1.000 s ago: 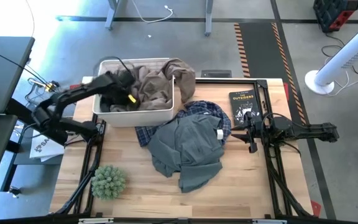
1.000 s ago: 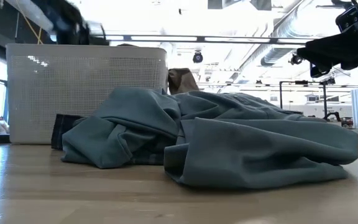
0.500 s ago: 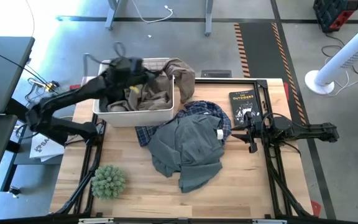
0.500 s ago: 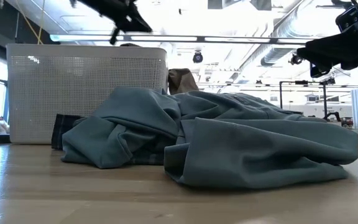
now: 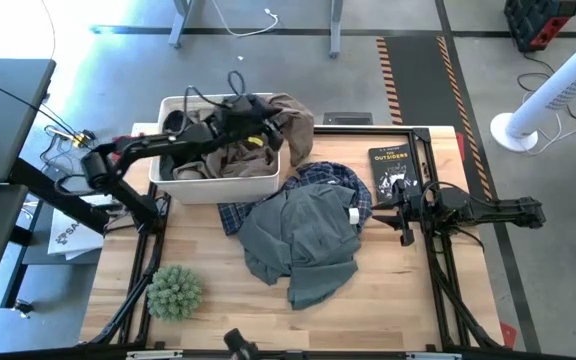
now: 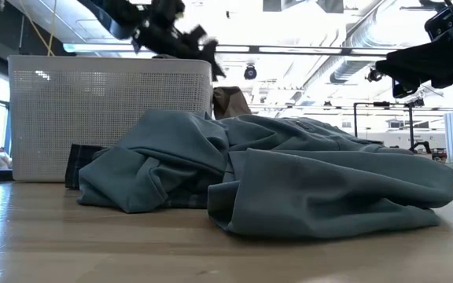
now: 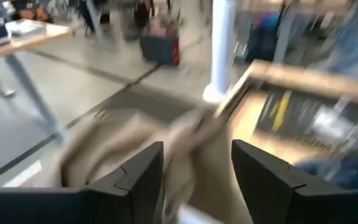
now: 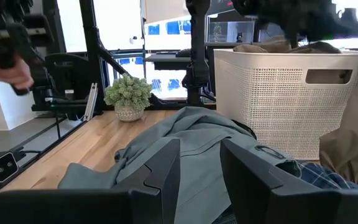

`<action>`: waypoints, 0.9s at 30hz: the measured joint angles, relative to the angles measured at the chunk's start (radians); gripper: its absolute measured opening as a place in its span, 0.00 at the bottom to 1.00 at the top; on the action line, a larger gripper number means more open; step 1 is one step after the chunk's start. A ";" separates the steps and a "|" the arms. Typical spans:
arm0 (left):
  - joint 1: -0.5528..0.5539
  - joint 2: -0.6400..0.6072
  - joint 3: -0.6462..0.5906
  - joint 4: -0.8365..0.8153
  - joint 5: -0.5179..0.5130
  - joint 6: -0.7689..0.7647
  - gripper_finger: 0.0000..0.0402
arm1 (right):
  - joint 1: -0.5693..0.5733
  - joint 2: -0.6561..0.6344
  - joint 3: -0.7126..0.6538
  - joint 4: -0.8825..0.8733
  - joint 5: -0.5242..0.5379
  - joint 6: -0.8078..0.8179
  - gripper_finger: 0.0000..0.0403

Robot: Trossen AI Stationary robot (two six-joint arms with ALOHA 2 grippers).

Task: Sort clothes
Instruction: Put the brown jacket into the white laundry bin

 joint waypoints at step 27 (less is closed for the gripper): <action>0.078 0.134 0.003 0.070 -0.055 -0.093 0.36 | 0.000 0.000 0.000 0.000 0.000 0.000 0.28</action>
